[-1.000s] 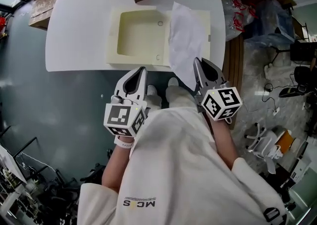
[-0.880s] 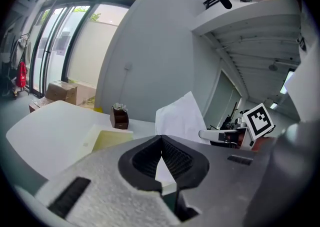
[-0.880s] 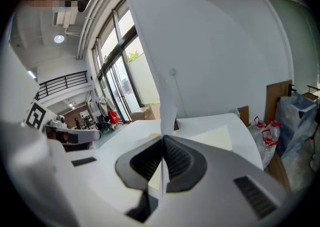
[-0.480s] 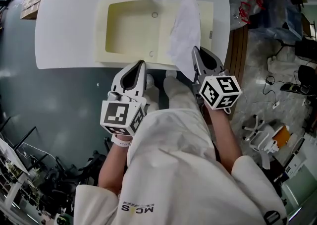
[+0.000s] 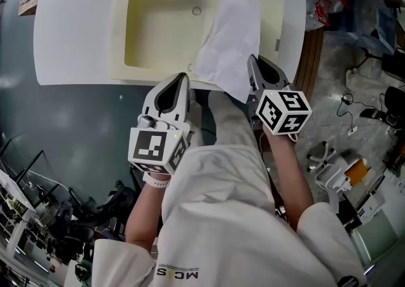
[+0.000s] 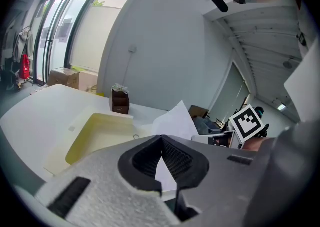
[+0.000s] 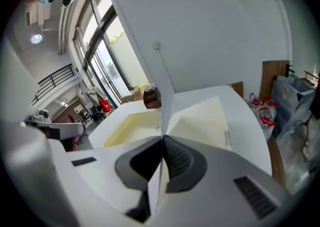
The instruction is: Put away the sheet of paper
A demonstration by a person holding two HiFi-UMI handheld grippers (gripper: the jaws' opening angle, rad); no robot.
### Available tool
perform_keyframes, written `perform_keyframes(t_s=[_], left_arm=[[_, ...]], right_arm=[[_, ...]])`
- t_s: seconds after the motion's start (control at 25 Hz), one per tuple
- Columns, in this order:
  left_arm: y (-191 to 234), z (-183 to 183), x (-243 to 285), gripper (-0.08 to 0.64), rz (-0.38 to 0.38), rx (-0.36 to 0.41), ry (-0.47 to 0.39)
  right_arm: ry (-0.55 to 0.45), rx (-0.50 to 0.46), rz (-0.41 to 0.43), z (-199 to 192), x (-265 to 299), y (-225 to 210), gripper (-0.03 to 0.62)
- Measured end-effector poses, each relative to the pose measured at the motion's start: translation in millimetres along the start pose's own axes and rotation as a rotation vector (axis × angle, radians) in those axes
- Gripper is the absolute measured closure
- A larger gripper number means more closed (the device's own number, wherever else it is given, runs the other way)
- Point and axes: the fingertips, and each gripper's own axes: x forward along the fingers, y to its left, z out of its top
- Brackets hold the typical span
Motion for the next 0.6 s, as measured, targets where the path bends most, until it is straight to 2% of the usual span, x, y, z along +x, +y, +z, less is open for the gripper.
perform_keyframes(t_s=[0.24, 0.6], left_arm=[[10, -14, 19, 0.534, 0.024, -0.026, 0.018], [22, -23, 28, 0.534, 0.053, -0.049, 0.037]], right_arm=[[0.045, -0.017, 0.015, -8, 25, -2, 0.578], [0.101, -0.012, 0.086, -11, 67, 17, 0.578]])
